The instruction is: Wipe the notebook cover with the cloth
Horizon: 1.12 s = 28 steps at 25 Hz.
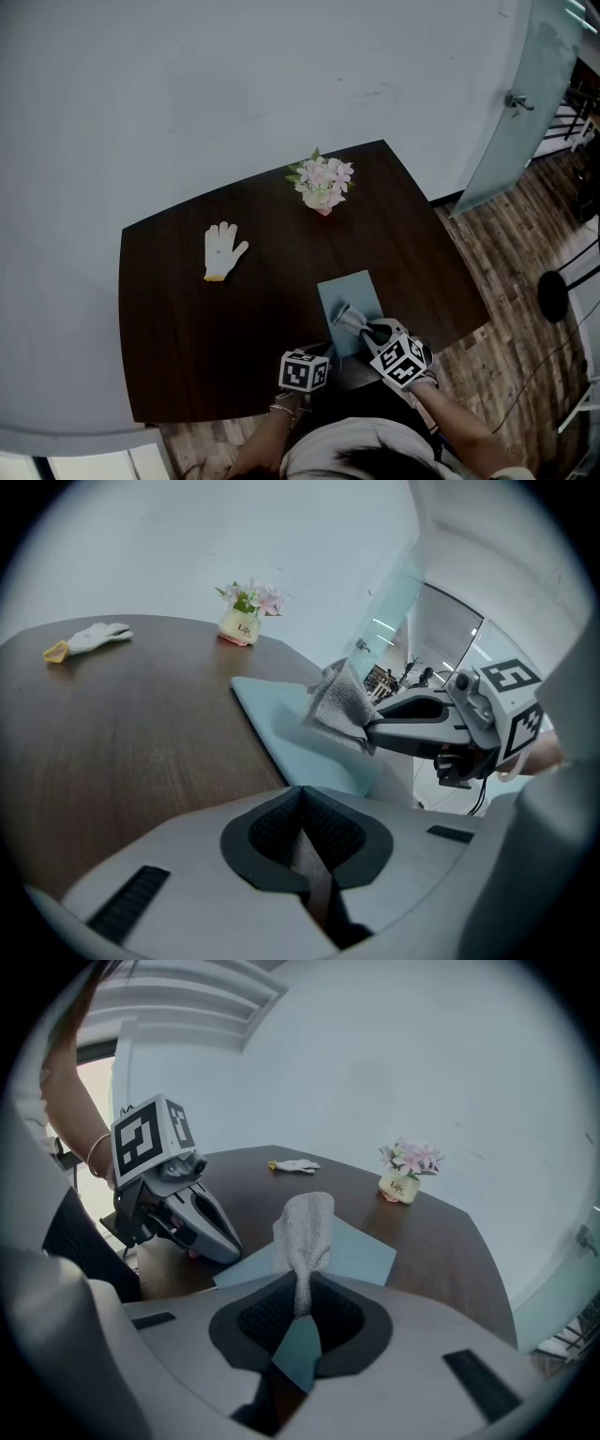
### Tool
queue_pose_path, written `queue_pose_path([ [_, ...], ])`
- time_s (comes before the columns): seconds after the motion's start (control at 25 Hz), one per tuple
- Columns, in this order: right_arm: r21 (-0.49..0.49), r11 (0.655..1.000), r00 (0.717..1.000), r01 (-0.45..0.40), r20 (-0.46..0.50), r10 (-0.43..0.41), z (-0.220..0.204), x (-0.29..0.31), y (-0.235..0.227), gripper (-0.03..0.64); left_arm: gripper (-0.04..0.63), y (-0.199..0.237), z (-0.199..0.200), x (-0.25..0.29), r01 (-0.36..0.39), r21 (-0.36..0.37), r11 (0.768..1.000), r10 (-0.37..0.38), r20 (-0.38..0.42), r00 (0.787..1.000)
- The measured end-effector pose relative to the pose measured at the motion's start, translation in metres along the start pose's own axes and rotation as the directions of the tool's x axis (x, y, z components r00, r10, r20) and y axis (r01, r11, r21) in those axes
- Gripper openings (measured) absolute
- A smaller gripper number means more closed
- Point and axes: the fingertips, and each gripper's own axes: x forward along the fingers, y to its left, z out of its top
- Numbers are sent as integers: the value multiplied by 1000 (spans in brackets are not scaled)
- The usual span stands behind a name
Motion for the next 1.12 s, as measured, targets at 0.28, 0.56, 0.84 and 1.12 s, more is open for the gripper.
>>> queue_pose_path([
  [0.28, -55, 995, 996, -84, 5, 84, 15, 14, 51, 49, 18, -3, -5, -2, 12, 43, 999, -12, -8, 1000],
  [0.56, -77, 990, 993, -120, -28, 118, 15, 25, 76, 49, 18, -5, -8, -4, 33, 80, 996, -32, -14, 999],
  [0.84, -55, 990, 990, -132, -67, 128, 7, 34, 79, 48, 18, -4, -9, -5, 41, 88, 995, -40, -11, 999],
  [1.12, -34, 984, 981, -172, -102, 168, -5, 34, 81, 48, 18, -9, -14, -3, 30, 142, 989, -27, -24, 999],
])
